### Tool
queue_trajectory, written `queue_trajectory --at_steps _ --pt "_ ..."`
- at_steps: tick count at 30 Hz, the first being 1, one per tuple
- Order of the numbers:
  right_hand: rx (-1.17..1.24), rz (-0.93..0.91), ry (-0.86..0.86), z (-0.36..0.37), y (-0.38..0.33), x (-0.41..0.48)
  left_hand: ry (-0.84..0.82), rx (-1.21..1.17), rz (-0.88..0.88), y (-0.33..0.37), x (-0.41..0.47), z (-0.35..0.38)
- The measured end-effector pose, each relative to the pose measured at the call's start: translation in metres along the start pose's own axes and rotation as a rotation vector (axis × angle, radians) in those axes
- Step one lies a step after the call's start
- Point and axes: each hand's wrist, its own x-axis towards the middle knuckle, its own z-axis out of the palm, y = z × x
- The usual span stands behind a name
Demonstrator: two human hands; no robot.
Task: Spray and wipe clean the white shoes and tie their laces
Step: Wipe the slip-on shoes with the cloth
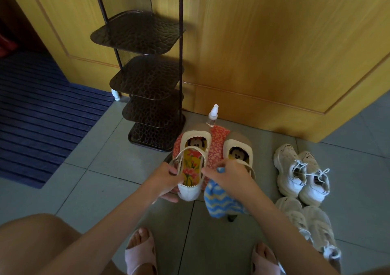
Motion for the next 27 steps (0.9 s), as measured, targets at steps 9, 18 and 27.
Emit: queue_trajectory --at_steps 9,18,27 --pt "0.032 0.084 -0.170 0.032 -0.011 0.018 -0.099 0.063 -0.041 0.004 -0.006 -0.006" --pt "0.259 0.136 0.114 0.083 0.015 -0.024 0.002 -0.033 -0.073 -0.023 -0.010 0.003" --pt "0.270 0.104 0.171 0.090 0.021 -0.023 0.121 -0.085 0.057 -0.031 -0.019 0.014"
